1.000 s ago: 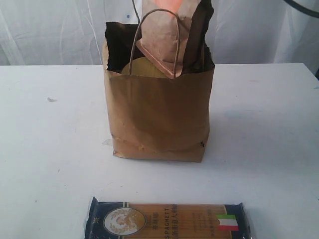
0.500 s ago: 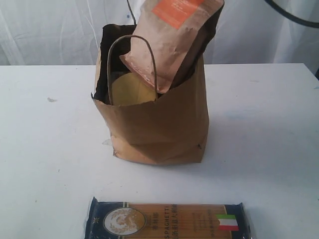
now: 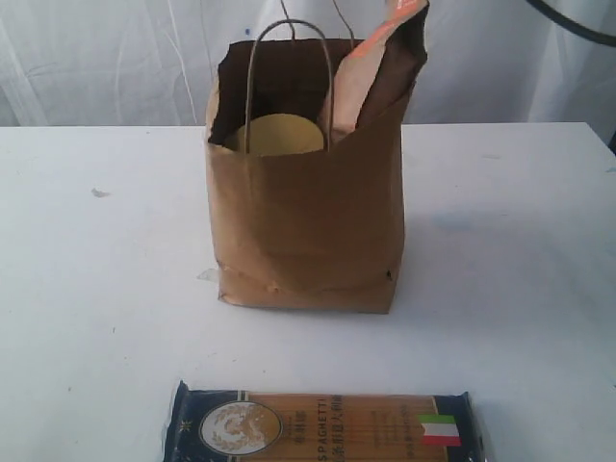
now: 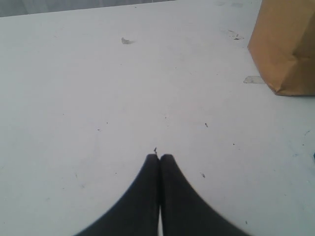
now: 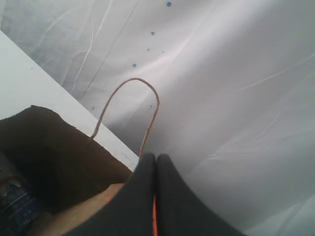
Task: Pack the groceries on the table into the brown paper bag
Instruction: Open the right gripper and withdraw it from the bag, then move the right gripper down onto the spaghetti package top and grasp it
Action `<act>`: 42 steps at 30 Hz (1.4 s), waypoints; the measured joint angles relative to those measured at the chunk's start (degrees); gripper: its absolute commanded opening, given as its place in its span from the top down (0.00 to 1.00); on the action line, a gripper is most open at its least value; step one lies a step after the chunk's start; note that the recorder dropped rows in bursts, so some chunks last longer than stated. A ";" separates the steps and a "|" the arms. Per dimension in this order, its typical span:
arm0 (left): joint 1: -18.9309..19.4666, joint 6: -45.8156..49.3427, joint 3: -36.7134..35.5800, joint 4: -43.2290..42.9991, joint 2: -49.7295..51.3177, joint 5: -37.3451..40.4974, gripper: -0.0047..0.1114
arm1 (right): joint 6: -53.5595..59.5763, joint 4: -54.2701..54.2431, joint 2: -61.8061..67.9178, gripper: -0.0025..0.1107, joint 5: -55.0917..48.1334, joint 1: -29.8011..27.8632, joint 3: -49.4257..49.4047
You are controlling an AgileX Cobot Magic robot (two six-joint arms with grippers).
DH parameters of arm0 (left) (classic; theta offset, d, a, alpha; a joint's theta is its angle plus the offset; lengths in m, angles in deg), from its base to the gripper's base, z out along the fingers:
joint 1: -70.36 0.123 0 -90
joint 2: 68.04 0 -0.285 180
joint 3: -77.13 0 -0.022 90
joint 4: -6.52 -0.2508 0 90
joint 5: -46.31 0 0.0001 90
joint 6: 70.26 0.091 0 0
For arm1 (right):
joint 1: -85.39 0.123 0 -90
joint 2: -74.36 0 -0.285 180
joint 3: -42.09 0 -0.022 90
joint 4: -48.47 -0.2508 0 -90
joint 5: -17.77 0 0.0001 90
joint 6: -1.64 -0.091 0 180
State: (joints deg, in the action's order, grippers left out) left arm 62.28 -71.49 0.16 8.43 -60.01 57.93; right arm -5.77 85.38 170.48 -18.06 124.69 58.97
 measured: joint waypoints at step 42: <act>0.00 0.00 0.00 0.00 0.00 0.00 0.96 | 9.11 -17.60 -25.32 0.86 -20.28 0.00 -32.10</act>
State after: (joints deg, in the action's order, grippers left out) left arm 62.28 -71.49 0.16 8.43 -60.01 57.93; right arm 3.34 67.78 145.16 -38.33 124.69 26.87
